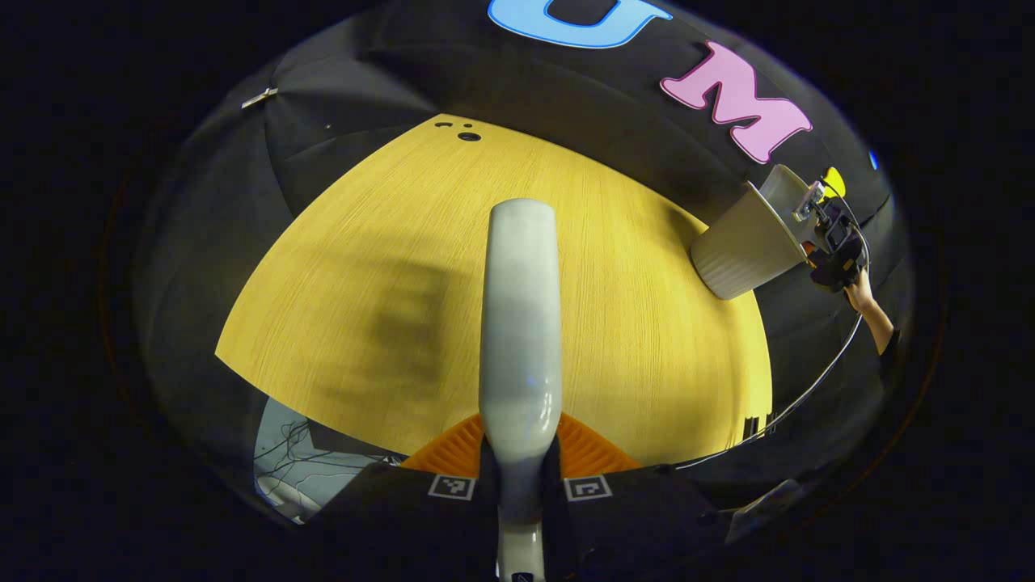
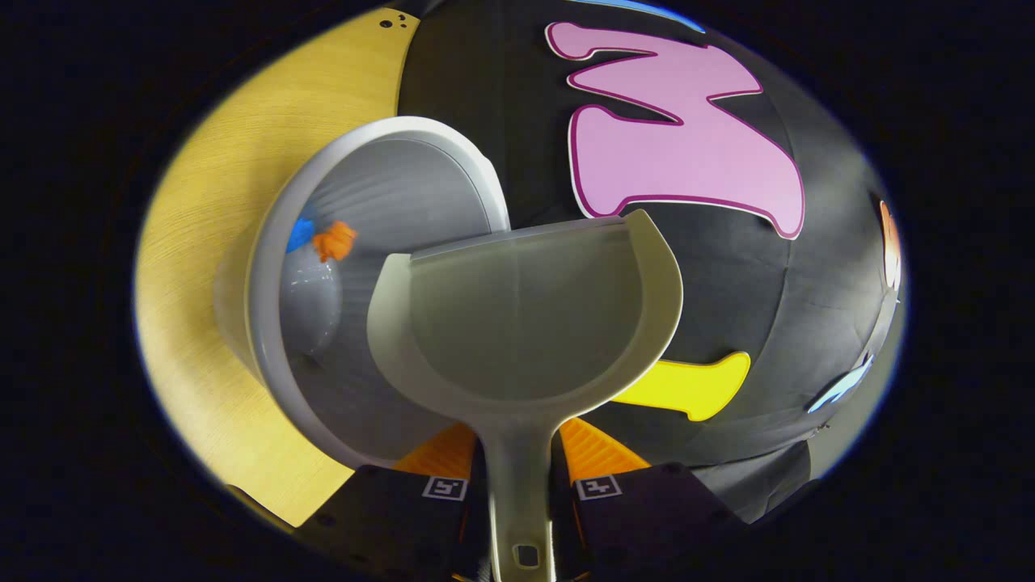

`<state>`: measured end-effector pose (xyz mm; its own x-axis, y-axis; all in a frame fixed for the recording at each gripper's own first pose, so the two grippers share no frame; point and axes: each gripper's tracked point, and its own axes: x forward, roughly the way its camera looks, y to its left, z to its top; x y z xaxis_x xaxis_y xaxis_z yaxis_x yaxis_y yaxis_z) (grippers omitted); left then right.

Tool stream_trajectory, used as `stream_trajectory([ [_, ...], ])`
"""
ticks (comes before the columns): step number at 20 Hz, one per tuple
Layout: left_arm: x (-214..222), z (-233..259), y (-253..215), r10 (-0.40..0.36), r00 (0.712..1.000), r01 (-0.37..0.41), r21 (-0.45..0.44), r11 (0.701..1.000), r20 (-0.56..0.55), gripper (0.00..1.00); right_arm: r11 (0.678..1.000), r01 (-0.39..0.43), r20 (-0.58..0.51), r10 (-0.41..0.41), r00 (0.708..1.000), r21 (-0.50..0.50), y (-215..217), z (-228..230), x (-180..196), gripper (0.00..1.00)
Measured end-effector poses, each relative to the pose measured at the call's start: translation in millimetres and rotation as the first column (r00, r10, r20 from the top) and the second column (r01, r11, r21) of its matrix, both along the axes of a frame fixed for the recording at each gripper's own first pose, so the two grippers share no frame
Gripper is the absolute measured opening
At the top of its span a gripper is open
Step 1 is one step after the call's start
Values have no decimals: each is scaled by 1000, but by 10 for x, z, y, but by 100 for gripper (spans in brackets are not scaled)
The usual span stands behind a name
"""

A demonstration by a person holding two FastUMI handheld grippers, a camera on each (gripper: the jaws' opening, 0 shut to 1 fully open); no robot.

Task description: Pick up the small broom and dustpan from the desktop, sweep the trash into the dustpan with the broom, and then empty the trash into the garbage bin.

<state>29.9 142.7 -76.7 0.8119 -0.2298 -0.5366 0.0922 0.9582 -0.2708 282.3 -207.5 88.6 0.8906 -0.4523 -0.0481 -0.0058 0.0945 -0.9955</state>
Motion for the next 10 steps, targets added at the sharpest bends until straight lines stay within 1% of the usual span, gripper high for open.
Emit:
stream_trajectory([
  [1,7,-11,-9,-1,1000,1,3,1000,-2,26,1000,5,-7,-5,1000,11,-8,2,-7,34],
  [3,17,-27,-25,-3,1000,3,0,1000,-10,25,999,25,-3,-25,1000,42,-39,34,-23,33],
  [6,13,36,-84,-13,1000,13,-29,999,3,26,988,33,33,-39,999,150,-41,199,-127,34],
  [7,19,50,-96,-17,1000,18,-27,999,7,25,982,31,50,-41,998,187,-28,278,-164,30],
  [8,30,56,-100,-21,1000,21,-21,1000,9,26,975,32,58,-46,997,221,-11,338,-210,33],
  [10,49,106,-111,-28,999,28,-5,1000,17,26,961,30,77,-53,996,275,29,488,-360,33],
])
